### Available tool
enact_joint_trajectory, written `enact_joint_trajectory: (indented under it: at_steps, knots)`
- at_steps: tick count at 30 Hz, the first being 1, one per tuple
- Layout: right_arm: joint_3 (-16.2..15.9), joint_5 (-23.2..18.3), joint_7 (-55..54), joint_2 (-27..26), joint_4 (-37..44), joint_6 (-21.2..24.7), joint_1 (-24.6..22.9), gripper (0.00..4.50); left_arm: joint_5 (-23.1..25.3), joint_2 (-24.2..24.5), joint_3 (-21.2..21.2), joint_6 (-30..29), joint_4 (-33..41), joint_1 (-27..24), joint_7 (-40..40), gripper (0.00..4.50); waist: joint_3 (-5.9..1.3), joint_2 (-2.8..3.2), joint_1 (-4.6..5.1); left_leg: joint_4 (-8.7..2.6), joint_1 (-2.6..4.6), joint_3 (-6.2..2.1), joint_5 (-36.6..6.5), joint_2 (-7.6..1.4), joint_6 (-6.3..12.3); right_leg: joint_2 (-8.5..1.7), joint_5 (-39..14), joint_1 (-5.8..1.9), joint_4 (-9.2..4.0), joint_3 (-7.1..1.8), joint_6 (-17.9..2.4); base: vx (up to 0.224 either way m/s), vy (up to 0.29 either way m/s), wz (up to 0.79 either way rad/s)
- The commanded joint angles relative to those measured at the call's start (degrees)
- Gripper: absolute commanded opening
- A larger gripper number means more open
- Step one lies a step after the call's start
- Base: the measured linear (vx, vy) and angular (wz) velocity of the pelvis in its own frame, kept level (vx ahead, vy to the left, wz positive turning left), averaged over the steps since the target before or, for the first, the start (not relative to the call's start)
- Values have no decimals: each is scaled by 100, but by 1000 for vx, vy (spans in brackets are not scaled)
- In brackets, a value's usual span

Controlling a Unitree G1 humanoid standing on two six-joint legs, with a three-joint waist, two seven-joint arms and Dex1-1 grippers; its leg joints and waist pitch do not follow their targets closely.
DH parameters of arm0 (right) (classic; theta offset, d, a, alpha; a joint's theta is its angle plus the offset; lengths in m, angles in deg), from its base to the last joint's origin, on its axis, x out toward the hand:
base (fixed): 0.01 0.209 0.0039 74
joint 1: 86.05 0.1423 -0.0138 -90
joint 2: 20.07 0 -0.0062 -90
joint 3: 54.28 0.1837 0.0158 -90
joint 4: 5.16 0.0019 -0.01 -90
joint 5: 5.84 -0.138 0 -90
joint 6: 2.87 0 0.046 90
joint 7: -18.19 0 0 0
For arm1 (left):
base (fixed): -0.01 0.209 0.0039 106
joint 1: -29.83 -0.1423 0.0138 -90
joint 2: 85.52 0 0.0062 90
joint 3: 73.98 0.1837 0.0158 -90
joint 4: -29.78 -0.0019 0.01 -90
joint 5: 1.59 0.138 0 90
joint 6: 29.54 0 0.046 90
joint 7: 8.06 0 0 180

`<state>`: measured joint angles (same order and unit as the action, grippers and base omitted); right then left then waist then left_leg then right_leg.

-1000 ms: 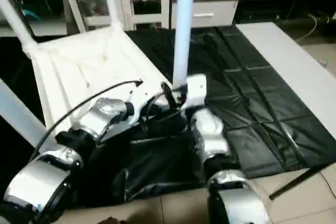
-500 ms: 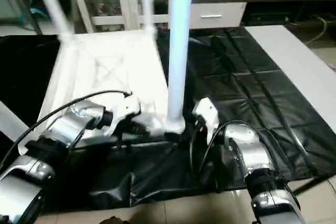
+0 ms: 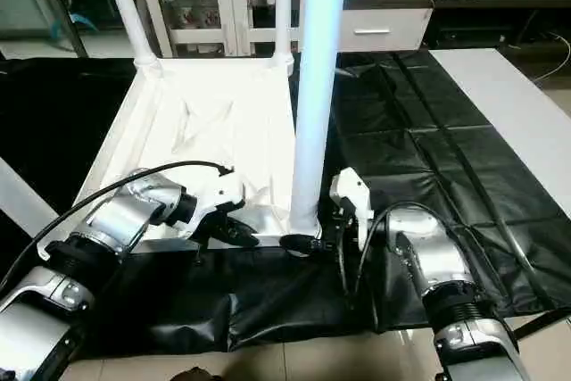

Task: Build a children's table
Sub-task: Rotate leg to tighten

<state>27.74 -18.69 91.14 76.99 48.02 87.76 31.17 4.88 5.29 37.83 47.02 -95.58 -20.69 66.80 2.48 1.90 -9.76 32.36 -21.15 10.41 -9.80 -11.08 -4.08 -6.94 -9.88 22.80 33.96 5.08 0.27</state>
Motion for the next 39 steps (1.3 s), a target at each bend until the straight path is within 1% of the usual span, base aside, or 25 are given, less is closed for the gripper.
enact_joint_trajectory:
  at_steps: [1, 6, 7, 9, 10, 11, 12, 16, 18, 19, 21, 22, 23, 24, 27, 28, 29, 30, 32, 33, 34, 36, 37, 38, 39]
  knots:
    - [-5, 60, 67, 65, -82, -30, 162, 383, 142, -37, 408, -237, -147, -294, 171, 0, -354, -108, 16, -367, 38, -40, -1361, -228, 412, -232, -1118, -274, -355, -228, -1452, 0, 0, 0]
    - [22, 58, 135, 71, -269, -31, 295, 354, 129, -19, 396, -290, -68, -359, 135, 0, -363, -63, 22, -355, 43, -39, -1324, -224, 421, -221, -1081, -263, -344, -225, -1475, 0, 0, 0]
    - [16, 74, 141, 66, -328, -42, 322, 328, 129, -12, 402, -294, -65, -368, 144, 0, -368, -65, 20, -353, 46, -37, -1318, -224, 422, -218, -1050, -265, -345, -223, -1480, 0, 0, 0]
    - [10, 81, 153, 63, -370, -36, 338, 319, 126, -3, 416, -303, -56, -377, 178, 0, -371, -70, 29, -346, 46, -33, -1277, -221, 432, -212, -934, -269, -335, -221, -1511, 0, 0, 0]
    - [-12, 105, 200, 68, -399, -30, 355, 310, 123, 9, 433, -315, -43, -378, 222, 0, -369, -94, 26, -341, 41, -33, -1256, -216, 465, -215, -942, -276, -329, -218, -1516, 0, 0, 0]
    - [-17, 110, 208, 69, -400, -25, 360, 310, 125, 12, 434, -314, -43, -376, 223, 0, -367, -88, 27, -344, 42, -31, -1270, -217, 468, -217, -988, -274, -338, -218, -1505, 0, 0, 0]
    - [-20, 113, 213, 70, -401, -22, 363, 287, 126, 14, 435, -313, -42, -375, 225, 0, -368, -90, 27, -347, 44, -34, -1277, -221, 461, -220, -1052, -273, -340, -218, -1490, 0, 0, 0]
    - [-57, 175, 268, 94, -491, -103, 403, 259, 137, -6, 434, -341, -12, -383, 165, 0, -372, -68, 33, -345, 51, -35, -1304, -222, 429, -218, -1048, -268, -342, -220, -1499, 0, 0, 0]
    - [-49, 176, 289, 95, -518, -113, 424, 253, 134, -10, 440, -362, 15, -387, 159, 0, -377, -72, 36, -341, 50, -35, -1307, -218, 431, -212, -984, -275, -334, -218, -1516, 0, 0, 0]
    - [-43, 176, 306, 102, -530, -121, 432, 253, 136, -21, 445, -363, 13, -381, 146, 0, -377, -48, 32, -341, 50, -37, -1304, -218, 431, -212, -968, -273, -331, -218, -1523, 0, 0, 0]
    - [-47, 193, 336, 119, -576, -155, 442, 251, 143, -58, 444, -353, -36, -342, 117, 0, -379, -60, 37, -333, 48, -33, -1297, -215, 444, -208, -895, -276, -330, -215, -1562, 0, 0, 0]
    - [-63, 216, 342, 124, -620, -189, 445, 251, 144, -74, 439, -341, -65, -326, 104, 0, -379, -44, 37, -332, 48, -35, -1310, -216, 438, -210, -898, -278, -331, -215, -1566, 0, 0, 0]
    - [-90, 247, 337, 126, -635, -211, 439, 250, 138, -70, 440, -339, -68, -324, 125, 0, -379, -50, 39, -333, 49, -34, -1320, -216, 440, -207, -900, -278, -332, -215, -1563, 0, 0, 0]
    - [-98, 256, 336, 127, -641, -219, 438, 250, 136, -69, 440, -339, -68, -324, 132, 0, -378, -27, 41, -334, 51, -36, -1339, -218, 427, -206, -914, -274, -330, -216, -1561, 0, 0, 0]
    - [-121, 271, 322, 117, -623, -240, 409, 249, 150, -54, 456, -320, -84, -314, 158, 0, -379, -41, 49, -339, 57, -37, -1384, -217, 420, -203, -938, -280, -335, -214, -1548, 0, 0, 0]
    - [-102, 256, 297, 104, -609, -243, 407, 249, 156, -48, 453, -317, -96, -301, 155, 0, -388, -48, 46, -332, 56, -37, -1337, -214, 430, -203, -891, -284, -328, -213, -1553, 0, 0, 0]
    - [86, 199, -92, -20, -747, -322, 430, 249, 162, -98, 362, -294, -192, -253, -35, 0, -383, -43, 46, -330, 51, -33, -1326, -211, 438, -206, -872, -275, -328, -216, -1572, 0, 0, 0]
    - [86, 199, -92, -20, -747, -322, 430, 249, 162, -98, 362, -294, -192, -253, -35, 0, -383, -43, 46, -330, 51, -33, -1326, -211, 438, -206, -872, -275, -328, -216, -1572, 0, 0, 0]
    - [238, 229, -684, -199, -920, -429, 418, 249, 143, -226, 213, -270, -305, -197, -367, 0, -337, -54, 74, -375, 52, -44, -1675, -211, 318, -227, -1445, -263, -392, -214, -1455, 0, 0, 0]
    - [262, 238, -821, -252, -949, -436, 404, 249, 132, -265, 173, -258, -337, -180, -451, 0, -337, -54, 74, -375, 52, -44, -1675, -211, 318, -227, -1445, -263, -392, -214, -1455, 0, 0, 0]
    - [332, 259, -1184, -396, -1005, -442, 356, 249, 106, -373, 64, -236, -410, -133, -689, 0, -315, -66, 102, -411, 79, -67, -1989, -205, 165, -243, -2032, -248, -455, -212, -1276, 0, 0, 0]
    - [356, 263, -1297, -445, -1012, -433, 335, 249, 97, -410, 28, -231, -431, -118, -771, 0, -316, -66, 135, -429, 81, -92, -2134, -204, 98, -256, -2301, -255, -477, -204, -1154, 0, 0, 0]
    - [441, 260, -1853, -750, -1083, -368, 303, 249, 85, -599, -140, -234, -668, 28, -1236, 0, -299, -57, 182, -445, 73, -103, -2277, -196, 71, -246, -2526, -236, -519, -199, -1021, 0, 0, 0]
    - [487, 313, -2379, -980, -1162, -372, 312, 249, 74, -729, -248, -220, -848, 138, -1544, 0, -301, 21, 192, -435, 93, -102, -2349, -189, 45, -251, -2570, -198, -523, -209, -1018, 0, 0, 0]
    - [509, 352, -2681, -1108, -1206, -384, 318, 249, 67, -795, -302, -208, -942, 193, -1702, 0, -292, -8, 225, -443, 109, -117, -2425, -182, -47, -258, -2678, -184, -553, -203, -974, 0, 0, 0]
